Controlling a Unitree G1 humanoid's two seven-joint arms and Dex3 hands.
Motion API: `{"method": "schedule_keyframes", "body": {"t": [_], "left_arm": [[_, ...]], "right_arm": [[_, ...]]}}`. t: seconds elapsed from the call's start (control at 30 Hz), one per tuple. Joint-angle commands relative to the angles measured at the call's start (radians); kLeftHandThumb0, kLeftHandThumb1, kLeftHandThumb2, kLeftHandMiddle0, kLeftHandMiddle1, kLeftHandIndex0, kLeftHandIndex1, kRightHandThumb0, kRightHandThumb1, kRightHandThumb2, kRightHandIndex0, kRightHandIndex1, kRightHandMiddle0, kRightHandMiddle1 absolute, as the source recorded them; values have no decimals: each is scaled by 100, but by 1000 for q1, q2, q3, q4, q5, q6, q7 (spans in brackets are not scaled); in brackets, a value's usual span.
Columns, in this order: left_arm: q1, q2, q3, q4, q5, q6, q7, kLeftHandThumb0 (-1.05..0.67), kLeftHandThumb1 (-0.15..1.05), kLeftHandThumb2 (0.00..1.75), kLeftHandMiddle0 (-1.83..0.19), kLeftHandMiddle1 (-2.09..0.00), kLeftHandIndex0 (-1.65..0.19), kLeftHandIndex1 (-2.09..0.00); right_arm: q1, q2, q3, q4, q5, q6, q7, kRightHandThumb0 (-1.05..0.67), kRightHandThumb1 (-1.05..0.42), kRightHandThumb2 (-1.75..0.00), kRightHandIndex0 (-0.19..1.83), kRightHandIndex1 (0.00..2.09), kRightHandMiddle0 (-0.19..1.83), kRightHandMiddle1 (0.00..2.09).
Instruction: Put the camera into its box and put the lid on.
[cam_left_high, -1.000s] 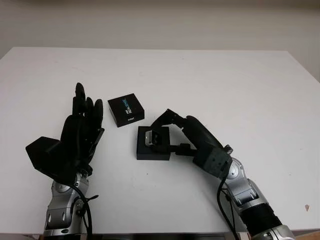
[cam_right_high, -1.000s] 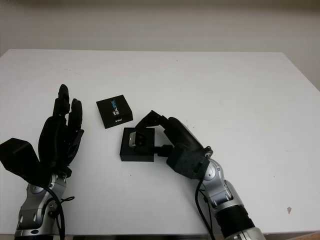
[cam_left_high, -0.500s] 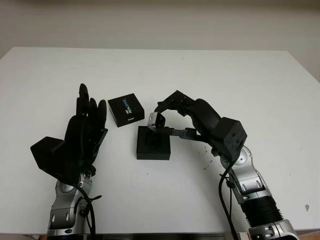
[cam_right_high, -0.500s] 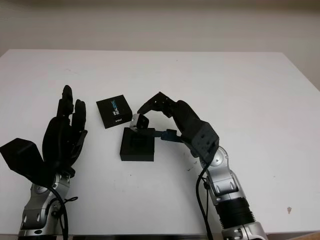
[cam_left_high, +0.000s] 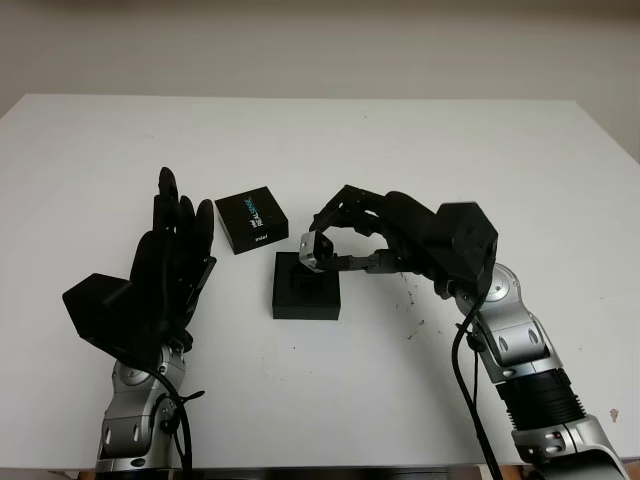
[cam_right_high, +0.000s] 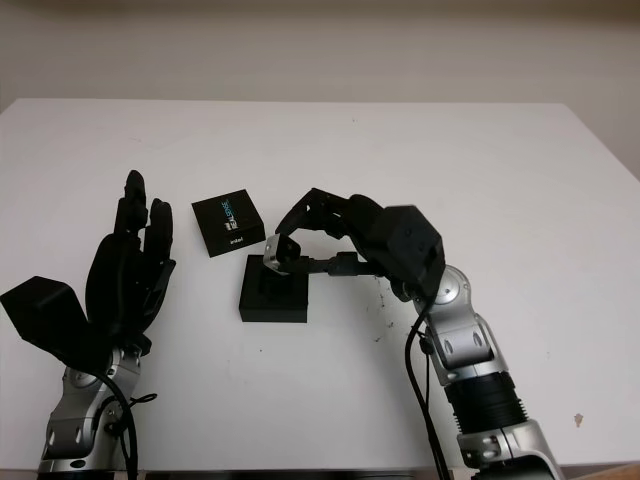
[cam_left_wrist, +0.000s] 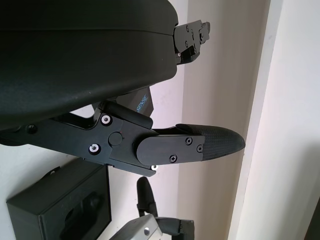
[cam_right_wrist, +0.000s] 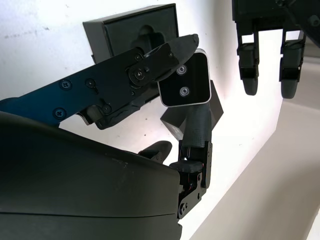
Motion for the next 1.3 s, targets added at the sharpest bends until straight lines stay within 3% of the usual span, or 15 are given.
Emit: {"method": "schedule_keyframes", "body": {"t": [0.0,1.27], "left_arm": [[-10,-2,-7,1,7,-10,0,-68,105,42,19,0,19,0],[-5,-15,-7,3,9,-26,4,-68,105,40,19,0,19,0]], "right_arm": [[-26,-12,3,7,-1,9,11,-50,-90,-5,28,40,43,166],[-11,-8,34,50,-21,27,26,-45,-90,-5,26,30,35,172]]}}
